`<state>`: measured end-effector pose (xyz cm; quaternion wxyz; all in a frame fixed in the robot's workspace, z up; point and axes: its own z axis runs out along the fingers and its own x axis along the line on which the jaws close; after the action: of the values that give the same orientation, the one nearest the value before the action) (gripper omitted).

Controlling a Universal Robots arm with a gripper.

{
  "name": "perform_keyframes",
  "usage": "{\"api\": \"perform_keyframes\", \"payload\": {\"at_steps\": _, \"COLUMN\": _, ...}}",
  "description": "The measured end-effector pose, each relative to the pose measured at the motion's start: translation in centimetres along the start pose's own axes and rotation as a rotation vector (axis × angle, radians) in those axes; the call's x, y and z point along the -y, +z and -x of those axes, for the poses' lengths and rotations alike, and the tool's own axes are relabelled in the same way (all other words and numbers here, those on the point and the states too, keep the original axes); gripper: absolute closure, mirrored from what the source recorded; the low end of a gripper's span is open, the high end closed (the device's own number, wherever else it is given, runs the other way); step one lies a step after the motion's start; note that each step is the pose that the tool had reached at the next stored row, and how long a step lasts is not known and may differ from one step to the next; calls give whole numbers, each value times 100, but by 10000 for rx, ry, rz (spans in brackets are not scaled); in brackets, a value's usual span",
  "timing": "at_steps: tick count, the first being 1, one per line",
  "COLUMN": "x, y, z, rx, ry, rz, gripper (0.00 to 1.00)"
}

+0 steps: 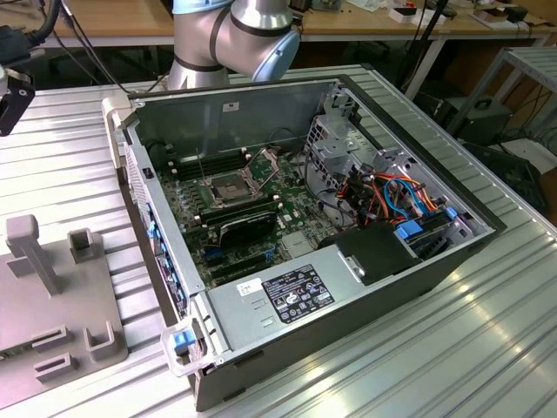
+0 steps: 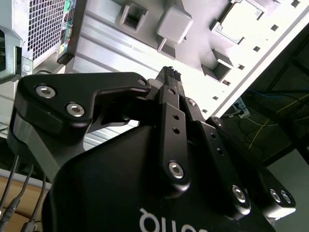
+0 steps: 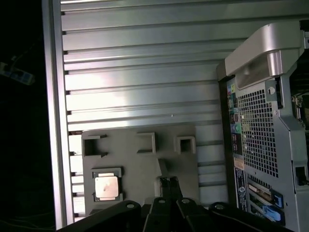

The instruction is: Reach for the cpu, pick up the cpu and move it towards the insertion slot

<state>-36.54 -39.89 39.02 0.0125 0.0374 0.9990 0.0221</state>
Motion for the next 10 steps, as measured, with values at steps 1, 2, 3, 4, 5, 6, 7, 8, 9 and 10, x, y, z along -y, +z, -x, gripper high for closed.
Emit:
{"api": "perform_keyframes", "payload": {"at_steps": 1, "x": 1, "y": 0, "z": -16, "rx": 1, "ry": 0, "rz": 1, "gripper": 89}}
{"api": "perform_keyframes", "payload": {"at_steps": 2, "x": 2, "y": 0, "z": -26, "rx": 1, "ry": 1, "rz": 0, "gripper": 89}}
{"api": "perform_keyframes", "payload": {"at_steps": 3, "x": 4, "y": 0, "z": -32, "rx": 0, "ry": 0, "rz": 0, "gripper": 89}}
{"api": "perform_keyframes", "payload": {"at_steps": 4, "x": 11, "y": 0, "z": -49, "rx": 0, "ry": 0, "rz": 0, "gripper": 89}}
{"api": "perform_keyframes", "payload": {"at_steps": 5, "x": 22, "y": 0, "z": -64, "rx": 0, "ry": 0, "rz": 0, "gripper": 89}}
{"api": "perform_keyframes", "payload": {"at_steps": 6, "x": 31, "y": 0, "z": -75, "rx": 0, "ry": 0, "rz": 0, "gripper": 89}}
{"api": "perform_keyframes", "payload": {"at_steps": 7, "x": 42, "y": 0, "z": -87, "rx": 0, "ry": 1, "rz": 1, "gripper": 89}}
{"api": "perform_keyframes", "payload": {"at_steps": 8, "x": 62, "y": 0, "z": -102, "rx": 0, "ry": 0, "rz": 0, "gripper": 89}}
{"api": "perform_keyframes", "payload": {"at_steps": 9, "x": 88, "y": -1, "z": -127, "rx": 1, "ry": 1, "rz": 1, "gripper": 89}}
{"api": "perform_keyframes", "payload": {"at_steps": 10, "x": 101, "y": -1, "z": -143, "rx": 0, "ry": 2, "rz": 1, "gripper": 89}}
